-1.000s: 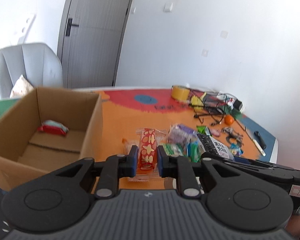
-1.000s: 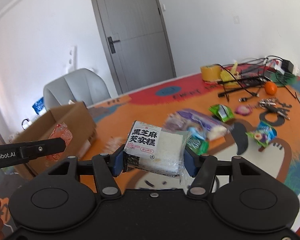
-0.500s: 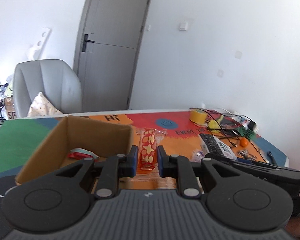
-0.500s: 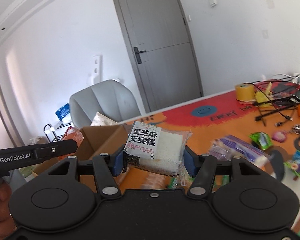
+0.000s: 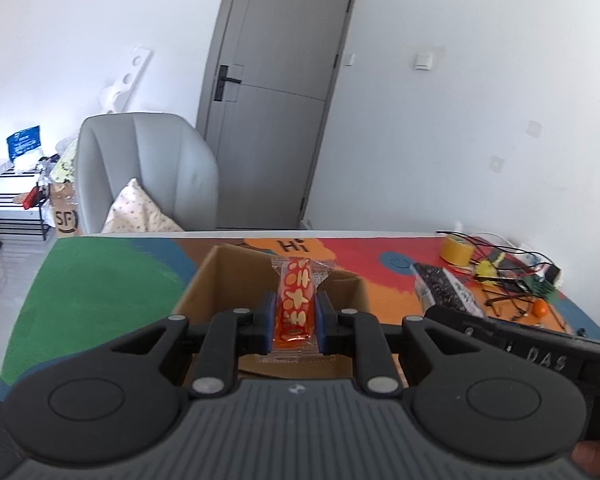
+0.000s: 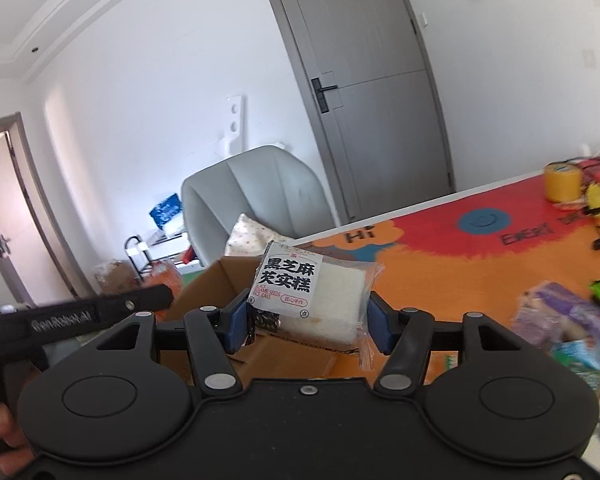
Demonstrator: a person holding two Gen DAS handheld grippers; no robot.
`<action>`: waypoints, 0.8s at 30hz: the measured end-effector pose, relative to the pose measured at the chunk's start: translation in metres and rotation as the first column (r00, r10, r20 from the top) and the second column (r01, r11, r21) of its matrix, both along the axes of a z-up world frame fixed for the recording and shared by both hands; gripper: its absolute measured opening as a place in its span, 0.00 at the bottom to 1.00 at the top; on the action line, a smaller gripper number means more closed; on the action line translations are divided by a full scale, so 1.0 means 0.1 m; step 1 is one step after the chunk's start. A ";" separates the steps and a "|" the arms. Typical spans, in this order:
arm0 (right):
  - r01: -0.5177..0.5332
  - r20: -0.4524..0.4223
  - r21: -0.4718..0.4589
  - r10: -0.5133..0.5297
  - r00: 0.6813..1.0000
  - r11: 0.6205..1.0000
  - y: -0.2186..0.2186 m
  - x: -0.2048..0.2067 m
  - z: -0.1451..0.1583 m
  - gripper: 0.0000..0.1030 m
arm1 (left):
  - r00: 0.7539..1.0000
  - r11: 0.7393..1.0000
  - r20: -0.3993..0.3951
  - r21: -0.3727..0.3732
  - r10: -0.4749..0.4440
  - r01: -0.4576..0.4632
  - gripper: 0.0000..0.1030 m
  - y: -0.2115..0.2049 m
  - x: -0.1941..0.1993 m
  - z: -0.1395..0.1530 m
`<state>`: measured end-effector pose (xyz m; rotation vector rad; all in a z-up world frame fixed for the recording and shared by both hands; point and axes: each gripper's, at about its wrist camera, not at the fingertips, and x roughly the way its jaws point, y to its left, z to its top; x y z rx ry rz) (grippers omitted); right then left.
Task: Organize snacks
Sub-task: 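Carry both snacks into the cardboard box and open both tools to drop them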
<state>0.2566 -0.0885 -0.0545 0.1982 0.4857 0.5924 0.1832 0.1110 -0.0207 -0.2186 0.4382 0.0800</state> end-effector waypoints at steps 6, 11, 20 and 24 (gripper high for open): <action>-0.032 -0.015 0.006 0.032 0.999 0.999 0.22 0.08 0.03 0.56 | 0.999 0.999 -0.046 -0.021 0.029 -0.030 0.19 0.19 0.12 -0.06; -0.057 -0.021 0.008 0.057 0.998 0.998 0.37 0.11 0.06 0.56 | 0.997 0.998 -0.051 -0.032 0.053 -0.055 0.22 0.27 0.08 -0.03; -0.089 -0.013 0.064 0.090 0.996 0.994 0.46 0.13 0.13 0.83 | 0.992 0.992 -0.050 -0.039 0.117 -0.119 0.60 0.35 -0.07 0.01; -0.062 -0.026 0.066 0.064 0.998 0.996 0.36 0.08 0.13 0.85 | 0.991 0.991 -0.045 -0.023 0.129 -0.130 0.80 0.30 -0.11 0.03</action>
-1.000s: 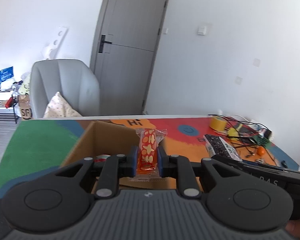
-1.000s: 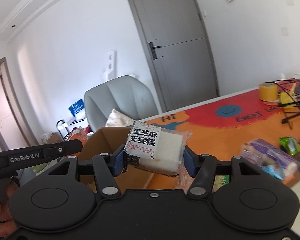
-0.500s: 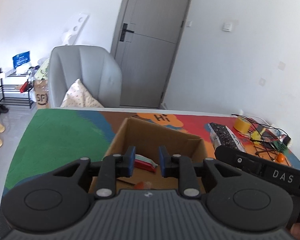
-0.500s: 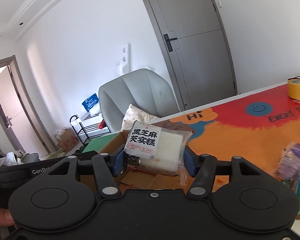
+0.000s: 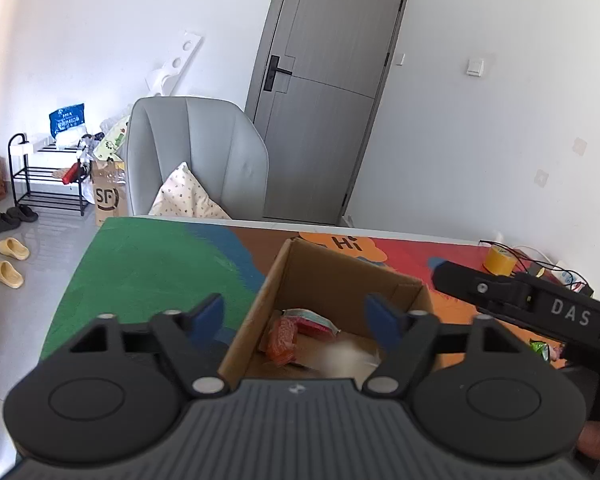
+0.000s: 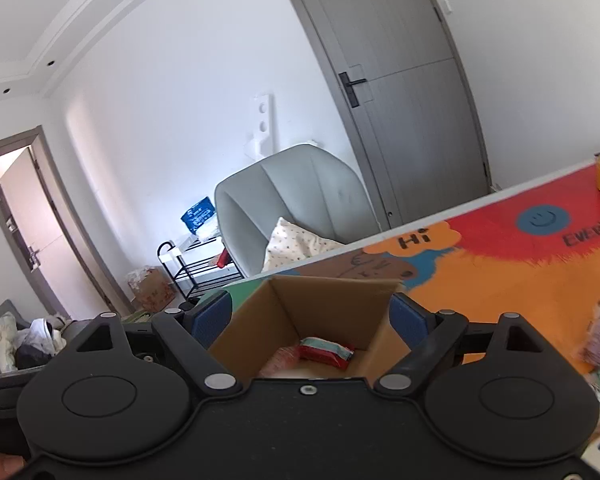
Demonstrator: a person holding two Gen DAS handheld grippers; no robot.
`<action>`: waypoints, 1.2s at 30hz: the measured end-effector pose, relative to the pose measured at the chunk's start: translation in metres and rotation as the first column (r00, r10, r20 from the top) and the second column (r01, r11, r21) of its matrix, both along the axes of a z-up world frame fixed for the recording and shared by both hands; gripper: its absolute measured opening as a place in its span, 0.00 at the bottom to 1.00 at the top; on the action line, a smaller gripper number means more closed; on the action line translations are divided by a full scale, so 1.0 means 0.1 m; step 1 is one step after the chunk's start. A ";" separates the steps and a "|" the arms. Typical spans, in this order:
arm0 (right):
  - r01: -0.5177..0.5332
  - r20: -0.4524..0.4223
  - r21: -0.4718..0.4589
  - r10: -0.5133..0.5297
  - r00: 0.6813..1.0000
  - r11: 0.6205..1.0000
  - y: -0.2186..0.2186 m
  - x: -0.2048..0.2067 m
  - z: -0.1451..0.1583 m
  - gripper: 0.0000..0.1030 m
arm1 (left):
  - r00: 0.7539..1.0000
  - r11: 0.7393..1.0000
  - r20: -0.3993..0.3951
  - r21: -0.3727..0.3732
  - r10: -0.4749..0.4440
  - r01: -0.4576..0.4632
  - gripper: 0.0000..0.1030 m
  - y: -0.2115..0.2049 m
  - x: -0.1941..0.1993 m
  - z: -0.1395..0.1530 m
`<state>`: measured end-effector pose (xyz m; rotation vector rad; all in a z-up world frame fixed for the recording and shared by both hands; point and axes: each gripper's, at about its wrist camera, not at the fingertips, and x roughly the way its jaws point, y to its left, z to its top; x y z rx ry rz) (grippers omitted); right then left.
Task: Organize snacks
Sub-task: 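Carry both snacks into the cardboard box and open both tools to drop them, then grasp the bread loaf pack with the left tool while the right tool grasps the green candy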
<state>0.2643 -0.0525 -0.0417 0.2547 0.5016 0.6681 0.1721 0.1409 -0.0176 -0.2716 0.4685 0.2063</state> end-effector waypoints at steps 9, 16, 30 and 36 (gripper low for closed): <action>0.079 -0.041 -0.020 -0.080 0.996 0.997 -0.36 -0.15 -0.12 0.92 | 1.000 1.000 -0.012 0.004 -0.009 0.009 0.88 -0.14 -0.06 -0.02; 0.116 -0.065 -0.049 -0.119 0.991 0.992 -0.60 -0.25 -0.17 0.98 | 0.998 1.000 -0.052 0.007 -0.029 0.030 0.94 -0.31 -0.05 -0.05; 0.165 -0.110 -0.034 -0.168 0.980 0.986 -1.22 -0.41 -0.24 1.00 | 0.988 0.992 -0.095 0.021 -0.124 0.127 0.94 -0.80 -0.14 -0.04; 0.219 -0.120 -0.039 -0.223 0.967 0.975 -1.52 -0.46 -0.28 1.00 | 0.977 0.981 -0.098 0.035 -0.188 0.193 0.94 -1.07 -0.16 -0.07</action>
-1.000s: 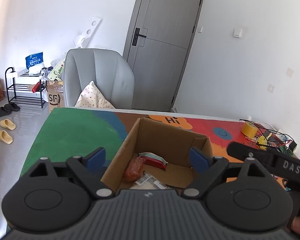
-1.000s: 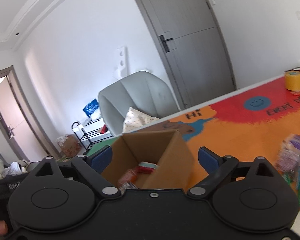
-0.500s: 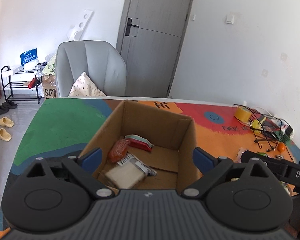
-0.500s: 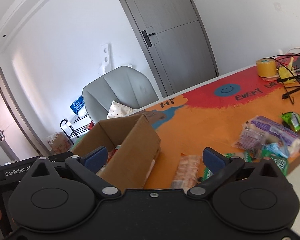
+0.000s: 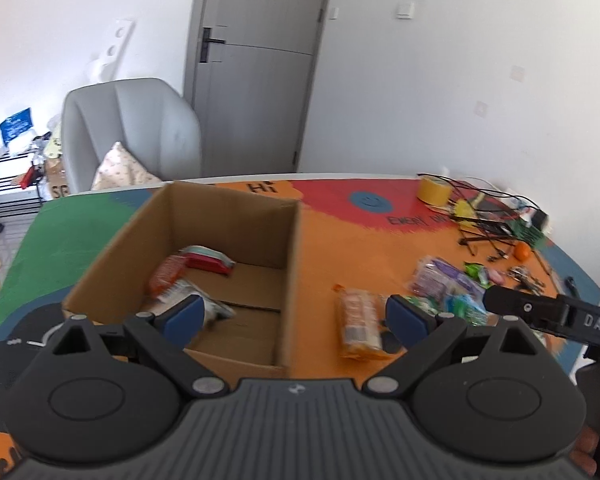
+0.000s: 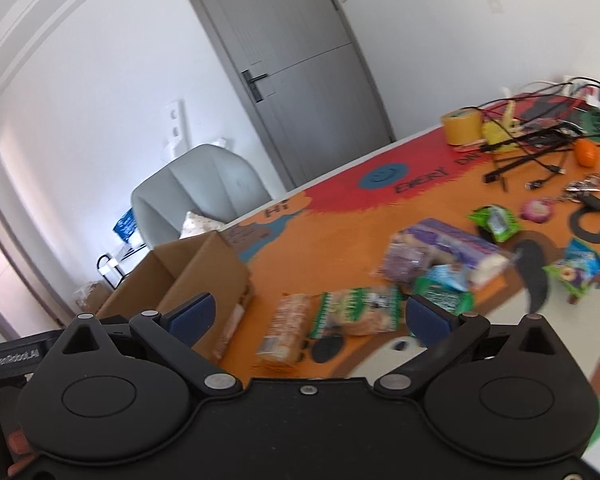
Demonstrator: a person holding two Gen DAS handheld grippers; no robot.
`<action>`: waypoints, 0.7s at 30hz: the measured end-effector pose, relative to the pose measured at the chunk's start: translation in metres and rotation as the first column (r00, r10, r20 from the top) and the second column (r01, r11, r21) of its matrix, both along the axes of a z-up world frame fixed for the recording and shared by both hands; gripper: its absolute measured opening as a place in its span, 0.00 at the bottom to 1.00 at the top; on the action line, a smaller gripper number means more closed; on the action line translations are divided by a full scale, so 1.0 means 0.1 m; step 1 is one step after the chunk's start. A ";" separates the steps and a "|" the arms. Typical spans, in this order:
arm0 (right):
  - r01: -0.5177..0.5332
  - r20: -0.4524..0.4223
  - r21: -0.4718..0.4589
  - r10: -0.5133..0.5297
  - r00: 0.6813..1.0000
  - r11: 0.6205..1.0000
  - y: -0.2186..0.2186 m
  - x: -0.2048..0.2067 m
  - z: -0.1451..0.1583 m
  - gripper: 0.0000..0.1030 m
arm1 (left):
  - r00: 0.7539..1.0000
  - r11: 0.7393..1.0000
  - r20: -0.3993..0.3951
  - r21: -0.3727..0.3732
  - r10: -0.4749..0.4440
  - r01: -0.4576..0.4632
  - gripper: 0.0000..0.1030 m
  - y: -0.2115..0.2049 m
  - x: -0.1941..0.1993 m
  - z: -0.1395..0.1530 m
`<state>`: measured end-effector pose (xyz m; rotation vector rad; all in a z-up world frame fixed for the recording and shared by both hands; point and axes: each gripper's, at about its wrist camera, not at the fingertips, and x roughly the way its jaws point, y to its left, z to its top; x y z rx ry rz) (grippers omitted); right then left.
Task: Organize snacks
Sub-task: 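Grasp the bread loaf pack with the left tool while the right tool grasps the green candy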
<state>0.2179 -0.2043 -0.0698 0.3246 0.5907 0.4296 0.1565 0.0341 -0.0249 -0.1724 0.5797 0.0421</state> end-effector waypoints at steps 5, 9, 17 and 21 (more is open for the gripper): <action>0.031 -0.020 0.004 -0.031 0.999 0.999 -0.19 -0.02 -0.06 1.00 | 0.999 0.999 0.013 -0.003 -0.053 0.053 0.94 -0.19 0.00 -0.02; 0.048 -0.025 -0.001 -0.048 0.999 0.999 -0.31 -0.04 -0.12 1.00 | 0.997 0.997 0.020 0.006 -0.072 0.072 0.94 -0.31 0.03 -0.03; 0.068 -0.019 -0.019 -0.068 0.997 0.997 -0.46 -0.07 -0.21 0.99 | 0.991 0.992 0.049 -0.015 -0.125 0.126 0.92 -0.49 0.15 -0.06; 0.084 -0.018 -0.015 -0.084 0.996 0.996 -0.52 -0.05 -0.27 0.95 | 0.988 0.989 0.039 -0.020 -0.147 0.148 0.91 -0.58 0.24 -0.13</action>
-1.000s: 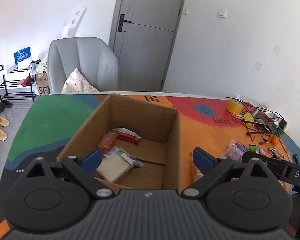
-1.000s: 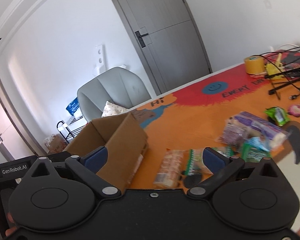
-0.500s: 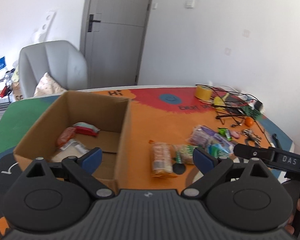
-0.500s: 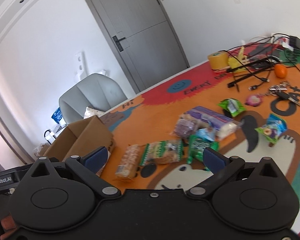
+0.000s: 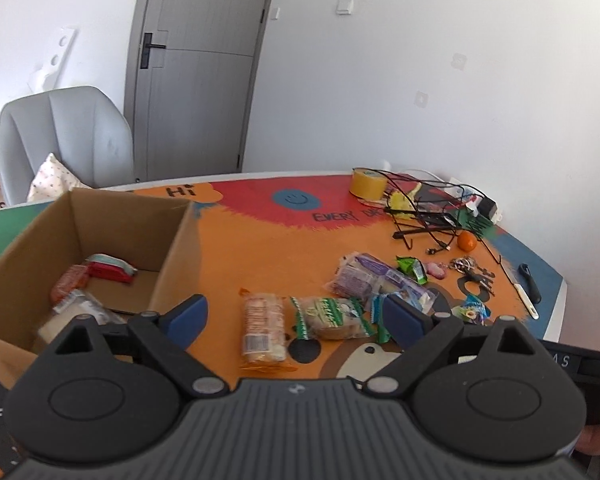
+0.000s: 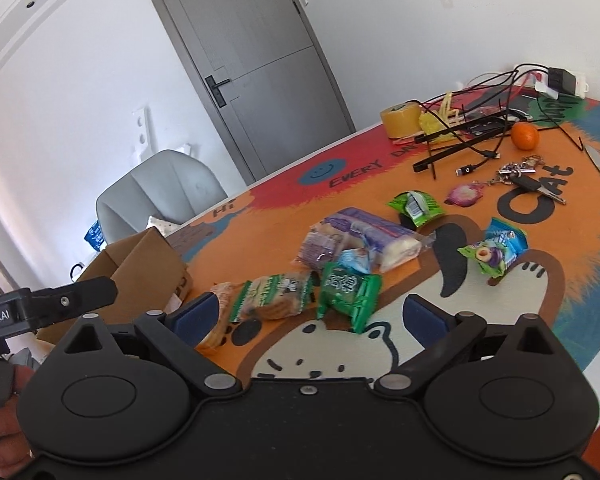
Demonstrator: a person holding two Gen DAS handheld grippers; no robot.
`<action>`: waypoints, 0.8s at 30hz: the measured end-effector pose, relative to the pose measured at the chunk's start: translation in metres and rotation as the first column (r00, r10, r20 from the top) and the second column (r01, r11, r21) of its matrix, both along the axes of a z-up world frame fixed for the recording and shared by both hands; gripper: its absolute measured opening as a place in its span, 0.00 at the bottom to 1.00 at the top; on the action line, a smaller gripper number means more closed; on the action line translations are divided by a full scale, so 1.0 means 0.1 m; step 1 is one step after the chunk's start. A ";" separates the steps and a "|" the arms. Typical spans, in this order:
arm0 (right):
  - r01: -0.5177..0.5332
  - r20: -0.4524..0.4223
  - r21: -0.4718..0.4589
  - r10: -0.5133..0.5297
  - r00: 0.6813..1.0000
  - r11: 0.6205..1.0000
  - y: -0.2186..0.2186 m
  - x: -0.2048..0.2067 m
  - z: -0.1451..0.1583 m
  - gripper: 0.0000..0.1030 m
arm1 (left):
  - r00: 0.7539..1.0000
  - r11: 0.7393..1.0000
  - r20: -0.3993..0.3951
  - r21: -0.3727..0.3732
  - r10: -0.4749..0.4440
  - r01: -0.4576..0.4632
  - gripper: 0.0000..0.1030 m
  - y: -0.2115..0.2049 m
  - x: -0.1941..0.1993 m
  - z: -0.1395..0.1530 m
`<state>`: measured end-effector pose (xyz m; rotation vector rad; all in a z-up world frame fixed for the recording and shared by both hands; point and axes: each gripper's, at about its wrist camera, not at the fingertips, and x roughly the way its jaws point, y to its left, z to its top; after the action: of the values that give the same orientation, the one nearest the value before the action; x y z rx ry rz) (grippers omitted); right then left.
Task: Organize snacks
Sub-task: 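Grasp the bread loaf pack with the left tool while the right tool grasps the green candy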
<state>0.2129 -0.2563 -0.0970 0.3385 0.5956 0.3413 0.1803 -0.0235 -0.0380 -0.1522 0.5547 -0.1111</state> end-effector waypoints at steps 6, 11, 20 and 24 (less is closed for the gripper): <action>0.001 -0.015 0.008 -0.001 1.000 1.000 0.02 0.11 -0.13 0.86 | 0.999 1.000 -0.040 0.009 -0.012 0.012 0.84 -0.10 0.16 -0.18; 0.003 -0.028 0.010 -0.003 1.000 1.000 0.05 0.22 -0.24 0.79 | 0.997 1.000 -0.072 0.024 0.001 0.001 0.77 -0.13 0.29 -0.34; 0.014 -0.059 -0.010 -0.014 0.998 1.000 0.11 0.47 -0.33 0.72 | 0.992 0.999 -0.122 0.023 0.033 -0.030 0.67 -0.13 0.58 -0.52; 0.024 -0.067 -0.032 -0.026 0.997 0.999 0.16 0.55 -0.36 0.71 | 0.988 0.997 -0.138 0.041 0.066 -0.061 0.66 -0.12 0.69 -0.61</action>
<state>0.2675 -0.2398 -0.1334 0.3286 0.6616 0.2973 0.2495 -0.0355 -0.0995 -0.1422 0.6901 -0.0282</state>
